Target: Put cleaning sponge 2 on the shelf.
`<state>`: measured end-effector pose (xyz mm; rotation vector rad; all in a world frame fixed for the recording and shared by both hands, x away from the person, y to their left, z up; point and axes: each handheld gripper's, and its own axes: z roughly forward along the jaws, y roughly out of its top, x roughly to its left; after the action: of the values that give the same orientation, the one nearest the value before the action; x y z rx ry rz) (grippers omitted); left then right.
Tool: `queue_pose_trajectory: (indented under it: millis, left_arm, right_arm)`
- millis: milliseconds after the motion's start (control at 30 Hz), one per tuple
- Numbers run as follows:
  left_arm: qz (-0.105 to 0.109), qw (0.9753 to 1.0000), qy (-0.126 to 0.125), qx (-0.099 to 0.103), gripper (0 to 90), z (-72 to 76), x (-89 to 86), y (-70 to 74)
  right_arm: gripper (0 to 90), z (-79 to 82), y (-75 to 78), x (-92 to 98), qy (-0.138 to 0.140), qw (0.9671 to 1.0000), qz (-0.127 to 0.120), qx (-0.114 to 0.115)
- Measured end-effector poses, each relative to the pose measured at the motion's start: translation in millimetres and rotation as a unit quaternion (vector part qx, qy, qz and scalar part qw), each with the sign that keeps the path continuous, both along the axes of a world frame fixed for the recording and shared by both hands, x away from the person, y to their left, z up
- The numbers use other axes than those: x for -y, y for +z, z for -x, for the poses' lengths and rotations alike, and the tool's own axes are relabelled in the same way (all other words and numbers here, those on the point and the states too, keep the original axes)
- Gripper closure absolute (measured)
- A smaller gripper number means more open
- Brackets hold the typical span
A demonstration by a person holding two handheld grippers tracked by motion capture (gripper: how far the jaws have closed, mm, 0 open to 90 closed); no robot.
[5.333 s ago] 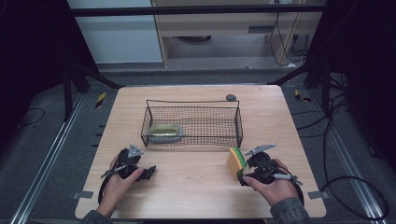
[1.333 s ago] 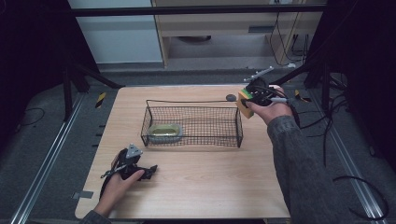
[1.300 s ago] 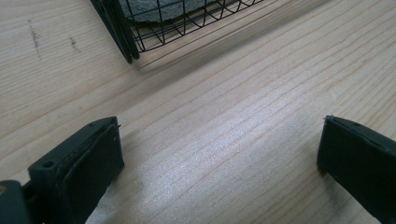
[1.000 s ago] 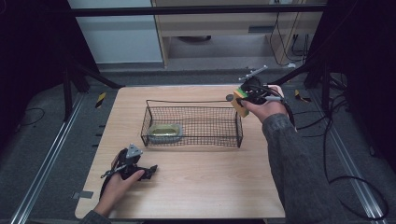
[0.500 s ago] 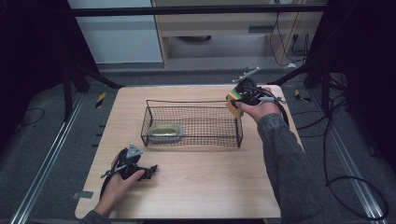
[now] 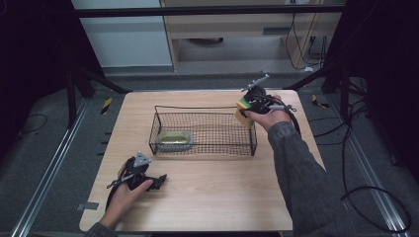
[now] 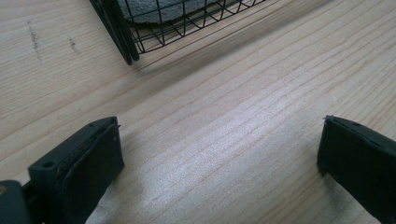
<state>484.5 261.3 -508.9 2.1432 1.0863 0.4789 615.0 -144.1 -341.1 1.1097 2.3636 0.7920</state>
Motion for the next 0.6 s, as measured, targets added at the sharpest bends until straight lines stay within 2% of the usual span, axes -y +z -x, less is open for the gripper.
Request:
queue_pose_trajectory:
  millis: [600]
  left_arm:
    - [0.001,1.0000,0.001,0.001,0.0,0.0,0.3,-0.1]
  right_arm:
    - [64.0,-1.9,-22.3,-2.5,0.008,0.9999,-0.003,-0.015]
